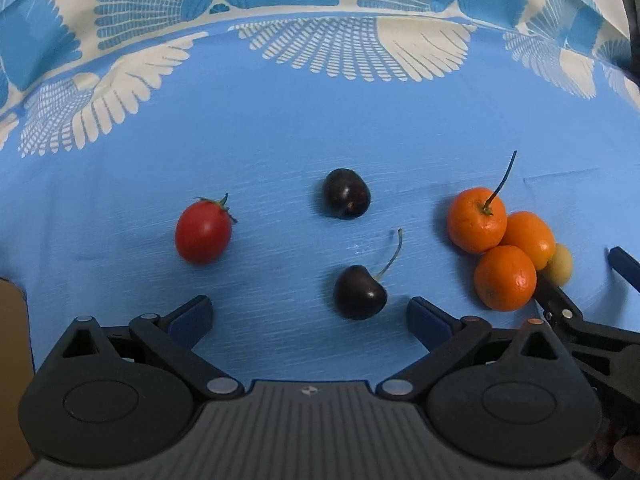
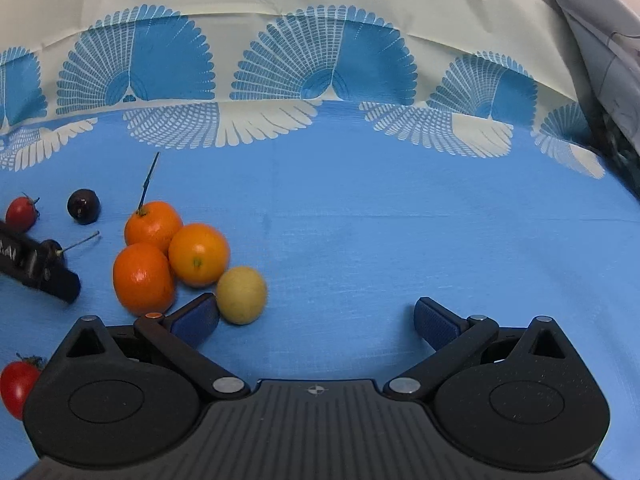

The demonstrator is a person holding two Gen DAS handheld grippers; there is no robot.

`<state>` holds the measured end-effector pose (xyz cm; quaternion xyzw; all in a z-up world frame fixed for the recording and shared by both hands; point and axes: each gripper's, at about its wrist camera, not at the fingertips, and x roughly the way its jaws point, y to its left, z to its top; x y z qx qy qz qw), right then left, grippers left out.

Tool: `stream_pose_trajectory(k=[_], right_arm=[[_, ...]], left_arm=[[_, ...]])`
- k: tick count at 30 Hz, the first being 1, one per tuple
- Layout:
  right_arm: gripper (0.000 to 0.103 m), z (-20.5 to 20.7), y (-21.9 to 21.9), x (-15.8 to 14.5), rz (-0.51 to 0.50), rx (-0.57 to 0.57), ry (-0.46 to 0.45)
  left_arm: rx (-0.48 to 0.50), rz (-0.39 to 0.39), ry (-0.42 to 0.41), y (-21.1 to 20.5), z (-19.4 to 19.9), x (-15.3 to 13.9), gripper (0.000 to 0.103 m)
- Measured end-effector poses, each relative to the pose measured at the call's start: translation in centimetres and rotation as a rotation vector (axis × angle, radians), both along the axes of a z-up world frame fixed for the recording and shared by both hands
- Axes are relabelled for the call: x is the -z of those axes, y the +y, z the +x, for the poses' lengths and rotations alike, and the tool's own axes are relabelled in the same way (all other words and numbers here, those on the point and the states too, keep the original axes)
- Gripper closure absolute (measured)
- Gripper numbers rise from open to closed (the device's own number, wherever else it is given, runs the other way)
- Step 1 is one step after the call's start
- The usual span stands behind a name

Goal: Organize fruits
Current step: 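Grasp the dark cherry with the left gripper while the right grasps the yellow-green fruit, then carry the dark cherry and yellow-green fruit over the box with both grippers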

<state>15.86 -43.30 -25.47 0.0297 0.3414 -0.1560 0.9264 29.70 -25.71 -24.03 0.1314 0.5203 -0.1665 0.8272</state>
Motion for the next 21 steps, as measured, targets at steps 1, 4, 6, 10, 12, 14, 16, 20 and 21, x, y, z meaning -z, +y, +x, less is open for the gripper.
stream_pose_trajectory(k=[1,4,6,10,12,14,16,20,21], right_arm=[[0.001,-0.1,0.1,-0.1,-0.005,-0.004,0.001],[0.045,-0.8,1.2,-0.5,-0.033,-0.110,-0.026],[0.076,-0.7,2.2,-0.7,-0.065,-0.163,-0.006],[0.076,-1.0,2.2,-1.4,-0.011,-0.139,0.014],[0.076,-1.6,1.8,-2.1,0.019,-0.099,0.021],[0.076,-3.0,1.6,-2.9,0.049,-0.055,0.010],[0.076,-4.8,1.6,-4.4,0.081,-0.021,-0.005],[0.076,-8.9,2.8,-7.8,0.092,-0.005,-0.072],[0.076,-9.7,3.3,-8.6,0.094,0.001,-0.084]], left_arm=[[0.005,-0.006,0.016,0.0,0.1,0.0,0.000],[0.009,-0.071,-0.004,0.0,-0.6,-1.1,0.044],[0.037,-0.073,-0.008,-0.1,-0.6,-1.4,0.071],[0.028,-0.113,0.014,0.9,-0.9,-2.0,0.078],[0.022,-0.116,0.009,1.3,-1.6,-2.8,0.078],[0.022,-0.125,0.011,1.9,-2.9,-4.0,0.078],[0.028,-0.136,-0.004,2.7,-5.0,-5.6,0.078],[0.047,-0.173,-0.038,5.7,-9.7,-9.4,0.078],[0.042,-0.180,-0.033,6.6,-10.7,-10.2,0.078]])
